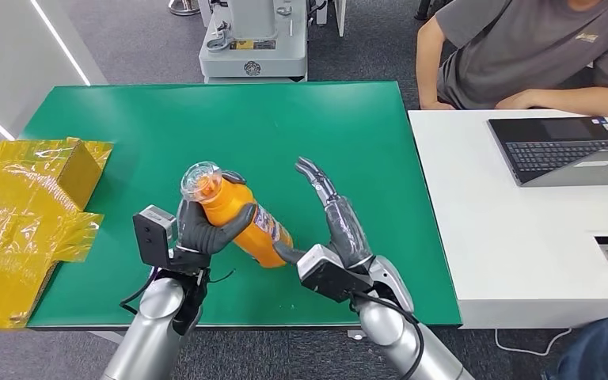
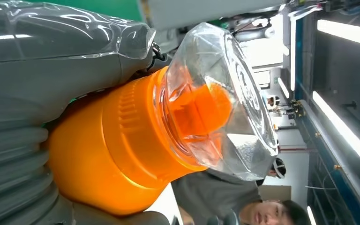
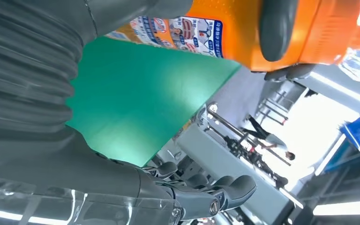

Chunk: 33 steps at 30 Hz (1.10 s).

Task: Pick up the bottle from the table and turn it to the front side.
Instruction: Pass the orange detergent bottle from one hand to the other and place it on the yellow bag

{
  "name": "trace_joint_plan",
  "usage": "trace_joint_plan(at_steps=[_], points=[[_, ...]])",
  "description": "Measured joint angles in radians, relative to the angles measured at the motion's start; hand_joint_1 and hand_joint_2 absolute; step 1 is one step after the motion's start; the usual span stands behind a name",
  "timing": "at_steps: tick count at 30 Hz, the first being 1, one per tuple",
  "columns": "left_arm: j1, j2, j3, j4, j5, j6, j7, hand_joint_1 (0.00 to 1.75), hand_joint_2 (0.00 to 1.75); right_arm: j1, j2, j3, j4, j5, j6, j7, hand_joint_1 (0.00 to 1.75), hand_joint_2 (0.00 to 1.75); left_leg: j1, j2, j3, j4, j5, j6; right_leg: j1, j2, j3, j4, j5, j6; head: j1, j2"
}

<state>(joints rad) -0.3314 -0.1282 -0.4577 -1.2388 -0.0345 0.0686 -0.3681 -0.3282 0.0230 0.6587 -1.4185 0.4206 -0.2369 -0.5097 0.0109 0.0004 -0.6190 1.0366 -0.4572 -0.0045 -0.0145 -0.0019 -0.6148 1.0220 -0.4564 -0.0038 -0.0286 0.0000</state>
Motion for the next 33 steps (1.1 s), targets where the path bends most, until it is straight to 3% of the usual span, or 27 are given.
trace_joint_plan(at_steps=[7, 16, 25, 33], points=[[-0.046, 0.040, 0.058, -0.081, -0.144, 0.024, 0.027, 1.75, 1.75, 0.112, -0.015, -0.020, -0.088, 0.017, -0.090, 0.010, 0.00, 1.75, 0.000, 0.000, 0.000, 0.000, 0.000, 0.000, 0.000, 0.000, 0.000, 0.000, -0.001, -0.001, 0.000, 0.000], [-0.133, 0.173, 0.089, -0.114, -0.463, 0.053, 0.010, 1.75, 1.75, 0.264, -0.035, -0.058, -0.120, 0.017, -0.141, 0.002, 0.00, 1.75, 0.000, 0.000, 0.000, 0.000, 0.000, 0.000, 0.001, 0.000, 0.000, 0.000, -0.001, -0.002, 0.000, 0.000], [-0.156, 0.224, 0.089, -0.111, -0.535, 0.071, 0.014, 1.75, 1.75, 0.319, -0.038, -0.077, -0.142, 0.023, -0.143, 0.002, 0.00, 1.75, 0.000, 0.000, 0.000, 0.000, -0.001, -0.001, 0.001, 0.000, 0.000, 0.000, -0.002, -0.002, 0.000, 0.000], [-0.260, 0.289, 0.043, 0.015, -0.976, 0.224, 0.118, 1.75, 1.75, 0.395, -0.038, -0.094, -0.164, 0.059, -0.164, 0.007, 0.00, 1.75, 0.000, 0.001, 0.000, -0.001, -0.001, -0.001, 0.001, 0.001, -0.001, 0.000, -0.002, -0.002, 0.000, 0.000]])
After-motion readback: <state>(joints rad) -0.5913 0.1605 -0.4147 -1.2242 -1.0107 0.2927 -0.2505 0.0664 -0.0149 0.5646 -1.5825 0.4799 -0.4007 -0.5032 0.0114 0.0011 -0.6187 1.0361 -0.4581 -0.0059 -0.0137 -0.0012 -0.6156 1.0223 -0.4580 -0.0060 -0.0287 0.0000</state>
